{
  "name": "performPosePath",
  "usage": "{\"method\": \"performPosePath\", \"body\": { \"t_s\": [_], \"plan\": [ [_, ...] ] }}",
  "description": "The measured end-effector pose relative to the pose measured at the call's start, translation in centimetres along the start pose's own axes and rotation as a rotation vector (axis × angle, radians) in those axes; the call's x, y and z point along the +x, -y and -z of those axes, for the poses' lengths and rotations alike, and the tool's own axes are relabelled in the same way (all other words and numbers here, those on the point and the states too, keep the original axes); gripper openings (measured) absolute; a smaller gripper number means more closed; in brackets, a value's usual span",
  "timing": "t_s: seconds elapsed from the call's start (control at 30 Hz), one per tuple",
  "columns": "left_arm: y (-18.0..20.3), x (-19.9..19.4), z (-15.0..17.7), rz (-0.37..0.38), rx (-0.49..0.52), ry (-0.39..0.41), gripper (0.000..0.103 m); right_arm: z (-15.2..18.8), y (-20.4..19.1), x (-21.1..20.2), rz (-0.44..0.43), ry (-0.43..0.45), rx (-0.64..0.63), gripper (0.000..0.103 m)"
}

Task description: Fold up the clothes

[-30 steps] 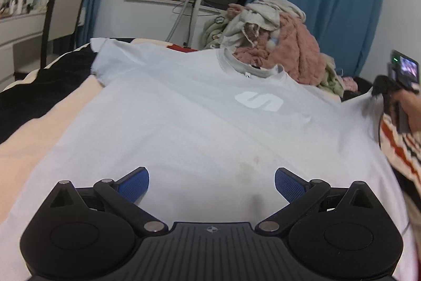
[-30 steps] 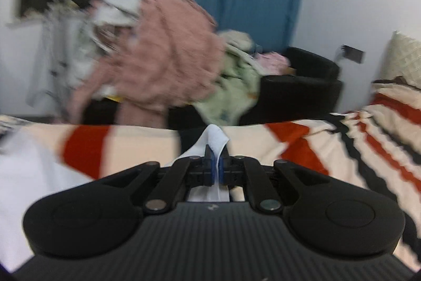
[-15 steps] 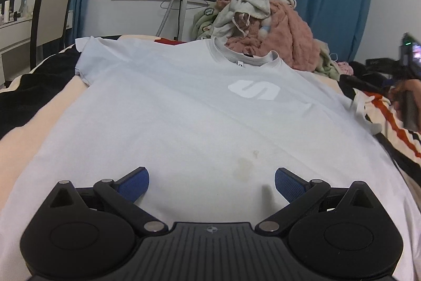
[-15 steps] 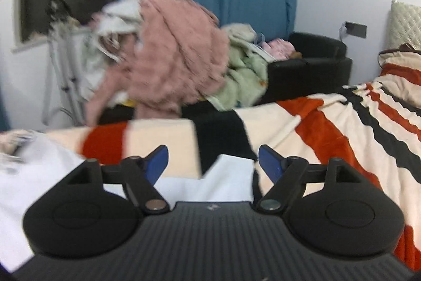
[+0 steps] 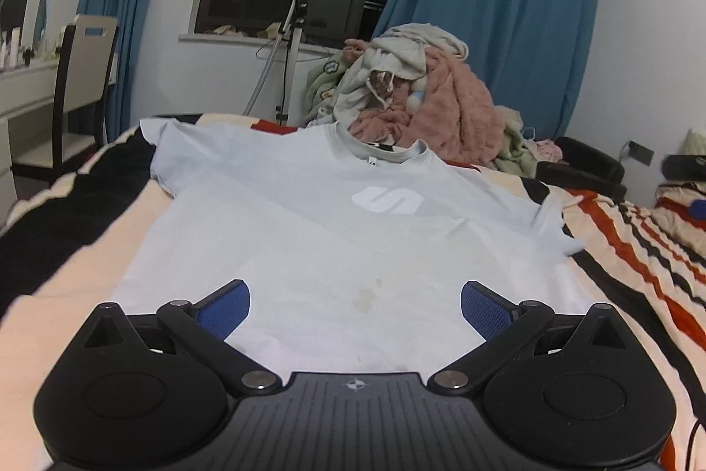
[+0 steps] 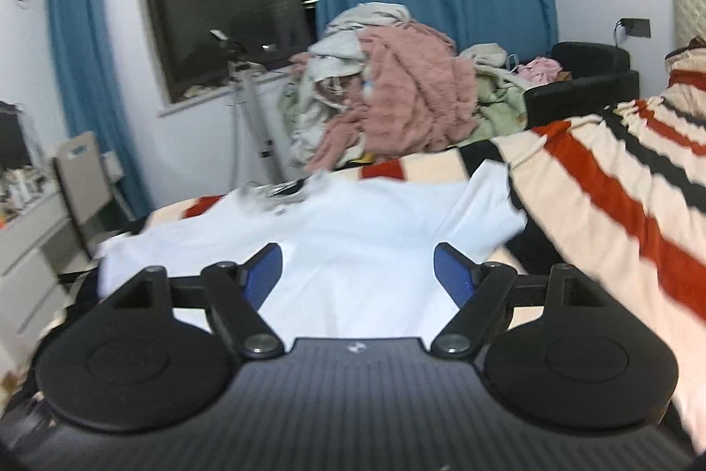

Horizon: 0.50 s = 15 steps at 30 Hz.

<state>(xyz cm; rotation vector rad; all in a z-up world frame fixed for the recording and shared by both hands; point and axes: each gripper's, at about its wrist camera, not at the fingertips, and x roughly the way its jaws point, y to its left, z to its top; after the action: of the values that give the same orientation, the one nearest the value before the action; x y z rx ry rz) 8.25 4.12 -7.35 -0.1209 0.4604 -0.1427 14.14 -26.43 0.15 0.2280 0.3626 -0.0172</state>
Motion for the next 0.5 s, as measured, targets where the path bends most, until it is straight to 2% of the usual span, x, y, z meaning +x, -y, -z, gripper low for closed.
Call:
{"method": "performPosePath", "body": {
  "t_s": [0.17,0.33,0.37,0.4,0.43,0.5],
  "plan": [
    [1.4,-3.3,0.5,0.032,0.053,0.02,0.103,3.4,-1.6,-5.4,-0.044,0.019,-0.018,0.077],
    [2.8,-4.5,1.1,0.071,0.094,0.019,0.103,6.8,-3.0,-10.7,-0.084,0.038,-0.036,0.076],
    [3.0,-4.6,1.3,0.078,0.099,0.017,0.103,6.7,-2.9,-10.9,-0.076,0.046,-0.036,0.071],
    [3.3,-4.6,1.5,0.082,0.106,0.013,0.103,6.6,-2.8,-11.1,-0.067,0.054,-0.037,0.059],
    [3.4,-4.6,1.7,0.084,0.113,0.008,0.103,6.5,-2.6,-11.2,-0.059,0.062,-0.037,0.056],
    [3.8,-4.6,2.1,0.092,0.129,-0.002,0.103,6.4,-2.2,-11.5,-0.055,0.082,-0.029,0.056]
  ]
}}
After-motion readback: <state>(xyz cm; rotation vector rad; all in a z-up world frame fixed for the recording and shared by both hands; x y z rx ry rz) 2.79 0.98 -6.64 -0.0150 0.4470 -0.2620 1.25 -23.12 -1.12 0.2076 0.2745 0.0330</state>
